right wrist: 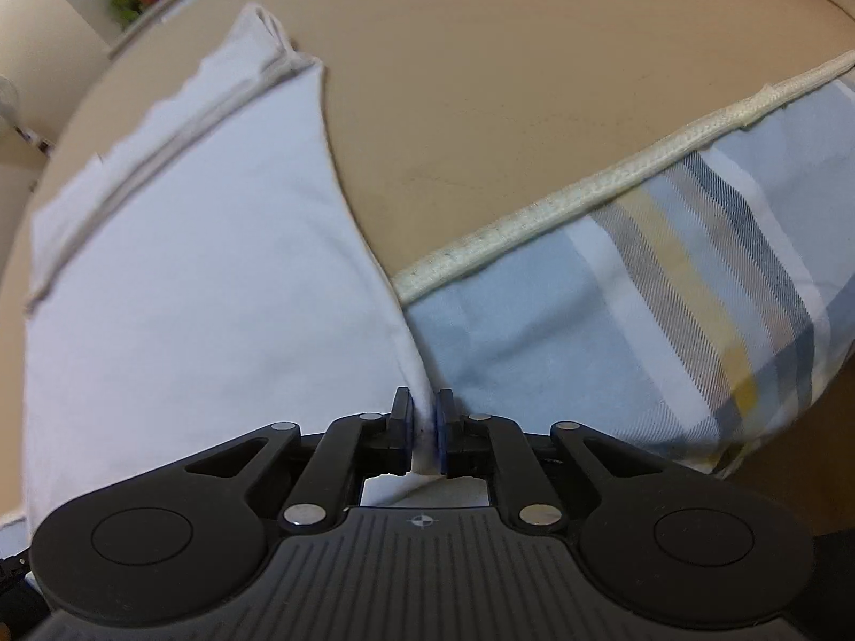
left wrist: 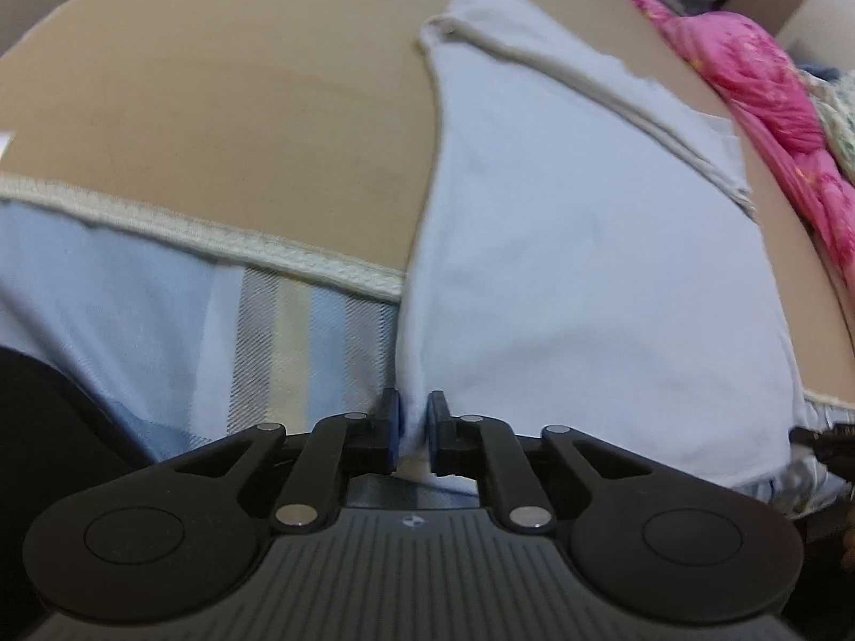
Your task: Fold small clothes
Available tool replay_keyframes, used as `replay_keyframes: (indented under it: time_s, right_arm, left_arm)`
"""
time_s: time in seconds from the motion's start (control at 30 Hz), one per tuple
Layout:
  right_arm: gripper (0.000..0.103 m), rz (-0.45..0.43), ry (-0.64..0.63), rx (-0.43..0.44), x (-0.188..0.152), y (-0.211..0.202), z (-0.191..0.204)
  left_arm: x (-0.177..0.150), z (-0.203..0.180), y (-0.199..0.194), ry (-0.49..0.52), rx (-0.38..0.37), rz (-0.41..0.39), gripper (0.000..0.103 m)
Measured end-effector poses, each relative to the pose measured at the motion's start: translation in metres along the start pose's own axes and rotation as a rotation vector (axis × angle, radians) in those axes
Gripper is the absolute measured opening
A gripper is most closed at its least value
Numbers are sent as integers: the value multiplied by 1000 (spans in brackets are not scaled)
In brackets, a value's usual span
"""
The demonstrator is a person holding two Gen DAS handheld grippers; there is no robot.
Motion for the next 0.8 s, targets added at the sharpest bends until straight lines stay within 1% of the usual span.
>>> replay_keyframes:
  time_s: [0.07,0.17,0.2,0.27,0.3,0.4,0.43,0.5,0.57,0.7,0.8]
  right_arm:
    - [10,0,-11,-10,0,1,1]
    - [9,-7,-23,-9,-1,0,4]
    - [7,-17,-35,-5,0,0,6]
    - [6,-69,-48,21,5,-13,10]
    - [6,-105,-49,40,8,-21,12]
    - [6,-203,-27,134,21,-57,21]
    - [6,-238,-15,184,26,-73,25]
    - [6,-291,0,256,33,-100,29]
    - [5,-340,12,328,38,-130,32]
    - [5,-409,16,449,27,-184,32]
    - [5,-417,24,534,10,-223,26]
  left_arm:
    - [2,0,1,-2,0,-1,12]
    - [1,-3,-3,40,22,-22,6]
    - [1,-5,-6,56,33,-35,6]
    - [5,-9,-16,86,43,-72,6]
    - [9,-10,-24,88,32,-96,6]
    - [18,-13,-59,93,-14,-167,6]
    - [19,-13,-72,105,-27,-194,5]
    - [25,-13,-99,116,-56,-241,5]
    - [31,-12,-127,110,-102,-285,5]
    - [32,-6,-191,120,-155,-362,5]
    - [21,3,-236,107,-207,-364,5]
Point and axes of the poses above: each gripper's, at about its wrist camera, not at the fingertips, and y roughly the way its jaws point, z to its left, x to its top, the point moved 9 cm from there along y, roughly the way its jaws point, and after that the axes turned 5 degrees about y, right-handed, at the moved point
